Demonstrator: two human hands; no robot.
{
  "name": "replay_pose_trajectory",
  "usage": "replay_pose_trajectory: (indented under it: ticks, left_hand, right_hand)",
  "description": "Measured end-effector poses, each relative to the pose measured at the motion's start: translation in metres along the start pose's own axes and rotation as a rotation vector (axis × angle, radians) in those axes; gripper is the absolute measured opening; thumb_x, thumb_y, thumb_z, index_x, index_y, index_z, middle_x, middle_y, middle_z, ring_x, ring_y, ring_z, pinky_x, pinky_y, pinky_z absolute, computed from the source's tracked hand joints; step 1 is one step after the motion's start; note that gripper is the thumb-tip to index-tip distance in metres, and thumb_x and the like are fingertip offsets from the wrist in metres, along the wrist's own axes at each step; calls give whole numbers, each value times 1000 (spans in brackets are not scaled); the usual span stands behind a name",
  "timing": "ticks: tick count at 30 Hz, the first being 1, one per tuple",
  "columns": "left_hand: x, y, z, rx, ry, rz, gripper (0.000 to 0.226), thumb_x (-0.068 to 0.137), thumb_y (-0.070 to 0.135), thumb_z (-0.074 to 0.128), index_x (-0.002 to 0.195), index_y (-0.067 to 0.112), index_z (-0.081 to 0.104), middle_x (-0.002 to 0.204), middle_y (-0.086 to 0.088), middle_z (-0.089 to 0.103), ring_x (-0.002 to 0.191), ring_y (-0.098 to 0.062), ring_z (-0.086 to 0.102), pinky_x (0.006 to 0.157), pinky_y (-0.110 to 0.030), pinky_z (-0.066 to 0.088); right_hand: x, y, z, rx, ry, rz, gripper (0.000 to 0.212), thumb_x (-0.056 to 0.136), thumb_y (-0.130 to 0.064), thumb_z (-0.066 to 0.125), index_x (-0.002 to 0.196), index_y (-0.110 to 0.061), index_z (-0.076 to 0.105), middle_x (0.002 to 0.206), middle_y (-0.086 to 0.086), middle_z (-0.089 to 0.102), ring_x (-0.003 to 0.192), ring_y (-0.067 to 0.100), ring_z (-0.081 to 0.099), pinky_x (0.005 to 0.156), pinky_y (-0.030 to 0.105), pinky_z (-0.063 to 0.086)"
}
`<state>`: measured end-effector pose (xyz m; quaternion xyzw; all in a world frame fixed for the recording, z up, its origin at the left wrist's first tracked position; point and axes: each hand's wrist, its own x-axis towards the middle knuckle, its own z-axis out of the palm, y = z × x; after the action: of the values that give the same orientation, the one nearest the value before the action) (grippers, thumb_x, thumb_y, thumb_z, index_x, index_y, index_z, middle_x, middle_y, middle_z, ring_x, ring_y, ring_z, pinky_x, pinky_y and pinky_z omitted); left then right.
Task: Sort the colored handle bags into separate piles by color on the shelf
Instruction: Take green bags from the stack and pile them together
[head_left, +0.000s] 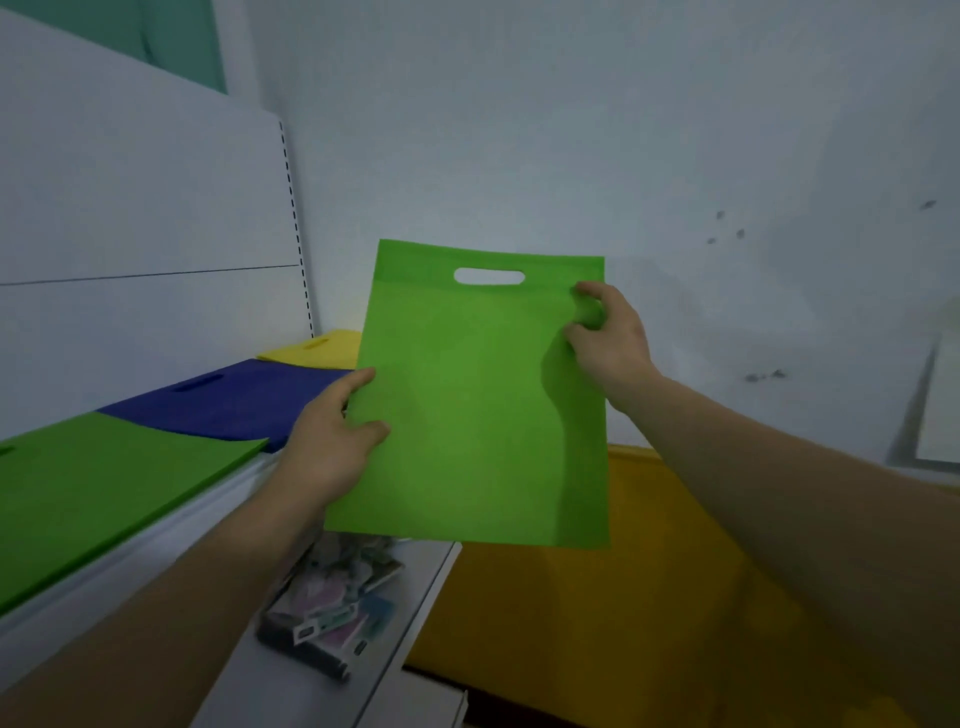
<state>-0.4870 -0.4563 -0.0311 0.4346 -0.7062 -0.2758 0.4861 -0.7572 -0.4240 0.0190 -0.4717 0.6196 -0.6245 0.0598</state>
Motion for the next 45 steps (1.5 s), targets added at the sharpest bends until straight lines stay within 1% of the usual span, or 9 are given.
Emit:
replay_pose_trajectory:
  ticks: [5, 12, 16, 21, 26, 32, 38, 42, 45]
  left_hand:
    - [26, -23, -23, 48, 104, -53, 57, 84, 1, 64, 135, 21, 48, 114, 4, 56, 79, 1, 57, 57, -5, 41]
    - [54, -41, -58, 192, 368, -171, 57, 82, 2, 66, 134, 22, 51, 128, -4, 54, 101, -18, 55, 88, -29, 45]
    - [56, -43, -78, 297, 509, -252, 58, 81, -1, 67, 134, 16, 51, 131, -11, 54, 102, -24, 57, 88, -30, 46]
    - [25, -37, -110, 414, 663, -377, 59, 82, 0, 66, 136, 17, 49, 127, -10, 55, 90, -22, 58, 84, -30, 48]
    - [-17, -31, -148, 579, 741, -491, 63, 81, 3, 66, 139, 17, 46, 131, -11, 53, 96, -24, 57, 90, -33, 47]
    - [-63, -28, -182, 748, 708, -603, 66, 83, 8, 68, 143, 13, 39, 136, -15, 49, 113, -28, 54, 97, -32, 42]
    - [-88, -40, -201, 808, 541, -731, 65, 83, 29, 70, 140, 15, 44, 133, -12, 54, 114, -24, 56, 96, -31, 45]
    - [-96, -40, -197, 794, 445, -730, 65, 81, 44, 68, 139, 23, 45, 139, -4, 49, 123, -16, 49, 97, -23, 37]
    - [-98, -34, -191, 772, 288, -773, 87, 64, 68, 67, 138, 31, 43, 147, 5, 39, 128, -8, 39, 100, -17, 27]
  right_hand:
    - [36, 6, 70, 60, -101, -44, 47, 89, -5, 55, 129, -29, 50, 94, -6, 52, 69, 16, 56, 64, 29, 52]
    - [91, 0, 185, 193, -319, -158, 48, 85, -4, 57, 127, -26, 52, 98, -3, 55, 71, 14, 56, 65, 25, 50]
    - [102, -13, 250, 275, -505, -212, 49, 84, -6, 57, 129, -25, 50, 108, -1, 55, 85, 18, 60, 75, 29, 51]
    - [77, -41, 317, 390, -707, -250, 49, 84, -5, 56, 129, -24, 51, 107, -1, 55, 80, 16, 60, 69, 25, 49]
    - [28, -75, 356, 430, -882, -284, 56, 80, -2, 52, 132, -24, 49, 111, -1, 53, 92, 20, 59, 76, 28, 51]
    - [-27, -103, 384, 362, -1034, -397, 64, 79, 4, 50, 136, -24, 43, 116, 2, 52, 86, 16, 56, 65, 21, 44]
    - [-59, -103, 410, 148, -1070, -607, 63, 83, 3, 51, 141, -18, 37, 131, 17, 45, 115, 31, 48, 88, 28, 40]
    - [-66, -105, 426, -51, -1149, -725, 61, 88, -7, 53, 144, -17, 31, 136, 18, 38, 119, 33, 46, 90, 29, 39]
    - [-68, -107, 430, -277, -1241, -790, 65, 90, -21, 57, 147, -20, 26, 139, 16, 30, 119, 34, 45, 89, 33, 44]
